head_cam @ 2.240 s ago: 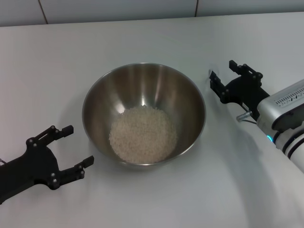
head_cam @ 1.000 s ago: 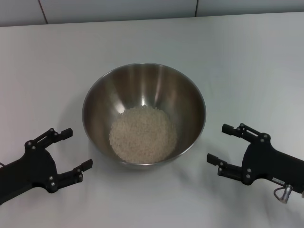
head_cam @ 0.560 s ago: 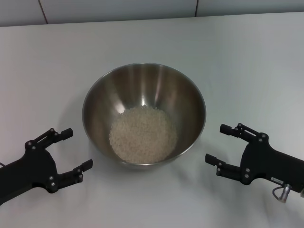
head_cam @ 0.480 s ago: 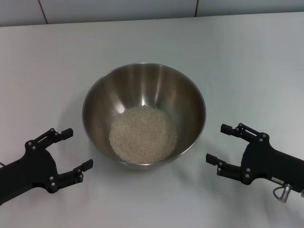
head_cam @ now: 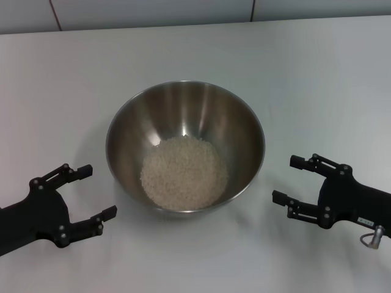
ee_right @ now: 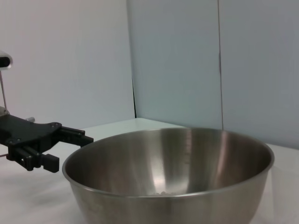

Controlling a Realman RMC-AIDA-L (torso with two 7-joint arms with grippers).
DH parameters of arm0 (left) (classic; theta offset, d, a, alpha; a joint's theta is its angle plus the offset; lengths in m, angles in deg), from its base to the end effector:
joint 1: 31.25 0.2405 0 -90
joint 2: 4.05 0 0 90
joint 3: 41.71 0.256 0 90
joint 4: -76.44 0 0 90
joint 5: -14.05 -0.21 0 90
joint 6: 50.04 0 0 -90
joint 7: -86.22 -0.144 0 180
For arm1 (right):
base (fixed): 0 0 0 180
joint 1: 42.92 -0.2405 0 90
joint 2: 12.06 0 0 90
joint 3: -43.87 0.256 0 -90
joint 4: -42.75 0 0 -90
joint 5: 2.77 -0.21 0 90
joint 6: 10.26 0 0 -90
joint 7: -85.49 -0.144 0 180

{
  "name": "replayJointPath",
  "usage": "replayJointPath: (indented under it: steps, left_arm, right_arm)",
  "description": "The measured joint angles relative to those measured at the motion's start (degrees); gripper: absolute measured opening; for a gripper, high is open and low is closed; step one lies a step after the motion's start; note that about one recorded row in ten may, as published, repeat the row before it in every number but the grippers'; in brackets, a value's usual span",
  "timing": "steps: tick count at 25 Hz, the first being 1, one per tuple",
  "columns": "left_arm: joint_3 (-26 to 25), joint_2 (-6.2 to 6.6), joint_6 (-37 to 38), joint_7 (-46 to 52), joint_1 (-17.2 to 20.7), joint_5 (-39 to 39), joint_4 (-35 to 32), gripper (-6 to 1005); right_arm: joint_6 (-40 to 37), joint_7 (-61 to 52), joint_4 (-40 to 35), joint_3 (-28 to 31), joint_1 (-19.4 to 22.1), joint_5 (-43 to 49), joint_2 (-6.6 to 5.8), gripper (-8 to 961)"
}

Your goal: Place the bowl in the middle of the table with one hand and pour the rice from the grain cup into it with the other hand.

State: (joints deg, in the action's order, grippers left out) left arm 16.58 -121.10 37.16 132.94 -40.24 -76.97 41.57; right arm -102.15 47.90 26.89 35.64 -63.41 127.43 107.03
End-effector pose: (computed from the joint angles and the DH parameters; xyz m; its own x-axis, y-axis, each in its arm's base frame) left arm -0.3289 0.2336 -0.0094 0.8604 0.0654 0.5055 0.2915 -0.8766 -0.3829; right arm 0.3334 0.2356 -0.0348 0.7861 -0.1390 -0.6022 -0.4257 -0.8282 -0.3645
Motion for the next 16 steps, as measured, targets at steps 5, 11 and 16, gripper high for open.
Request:
replayJointPath:
  steps: [5,11,16]
  left_arm:
    - [-0.1,-0.37,0.0,1.3,0.5,-1.0,-2.4,870]
    - [-0.1,-0.42,-0.3,1.3,0.6,-1.0,-2.4,870]
    - [-0.1,-0.46,-0.4,1.4,0.5,-1.0,-2.5,871]
  right_arm:
    - [-4.3,-0.7,-2.4,0.0,0.1,0.1,0.09,809]
    - [-5.4,-0.9,-3.2,0.0,0.3,0.0,0.17,809]
    - [-5.4,-1.3,-3.6,0.0,0.3,0.0,0.18,809]
